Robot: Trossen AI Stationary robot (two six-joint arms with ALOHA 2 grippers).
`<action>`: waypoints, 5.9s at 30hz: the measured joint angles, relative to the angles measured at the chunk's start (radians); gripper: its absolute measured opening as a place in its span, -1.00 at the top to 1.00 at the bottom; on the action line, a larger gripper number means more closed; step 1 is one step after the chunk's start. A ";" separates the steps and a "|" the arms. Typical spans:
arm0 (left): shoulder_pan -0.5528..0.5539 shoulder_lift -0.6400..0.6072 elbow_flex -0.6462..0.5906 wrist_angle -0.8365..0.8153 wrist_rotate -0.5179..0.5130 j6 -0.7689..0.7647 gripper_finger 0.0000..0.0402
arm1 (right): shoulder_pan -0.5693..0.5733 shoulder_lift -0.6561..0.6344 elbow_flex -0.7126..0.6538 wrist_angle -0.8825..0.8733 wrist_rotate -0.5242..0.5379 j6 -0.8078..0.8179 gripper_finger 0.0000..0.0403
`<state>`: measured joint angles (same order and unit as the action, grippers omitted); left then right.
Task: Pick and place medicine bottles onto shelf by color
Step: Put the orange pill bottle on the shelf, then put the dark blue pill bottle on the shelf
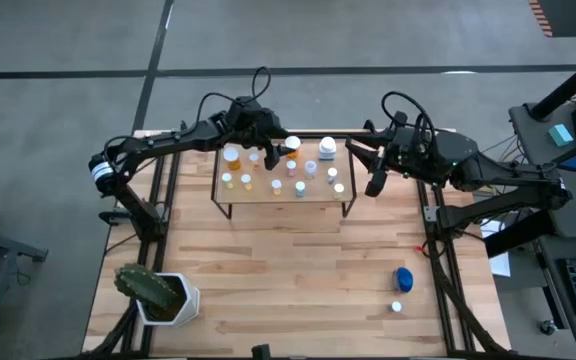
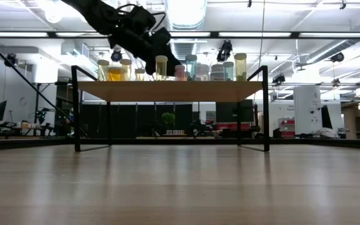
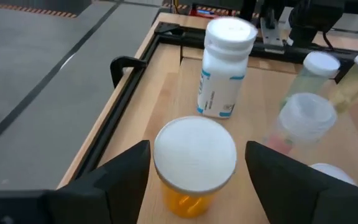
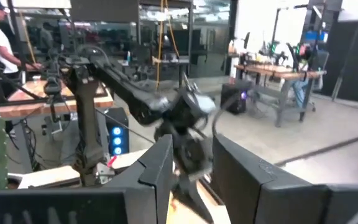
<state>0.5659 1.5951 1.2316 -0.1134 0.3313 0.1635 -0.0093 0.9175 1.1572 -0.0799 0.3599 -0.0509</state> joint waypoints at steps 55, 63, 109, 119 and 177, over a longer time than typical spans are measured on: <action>-0.757 -0.109 0.109 0.918 -0.466 -0.472 -0.24 | 0.724 0.364 -0.007 -1.325 -0.409 1.675 0.23; -0.756 -0.109 0.105 0.916 -0.490 -0.472 -0.24 | 0.812 0.367 -0.050 -1.194 -0.409 1.864 -0.32; -0.767 -0.111 0.116 0.274 -0.553 -0.447 -0.24 | 0.603 0.195 0.080 -1.004 -0.075 0.945 0.09; -0.762 -0.138 0.117 0.140 -0.619 -0.391 -0.24 | 0.303 0.302 0.374 -1.012 -0.080 0.402 0.10; -0.735 -0.373 0.093 0.092 -1.071 -0.100 -0.24 | -0.122 0.852 0.862 -1.398 -0.309 -0.320 0.10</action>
<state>-0.1696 1.2218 1.3247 -0.0217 -0.7398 0.0635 -0.1315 1.7695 2.0197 -1.4776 0.0505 -0.3709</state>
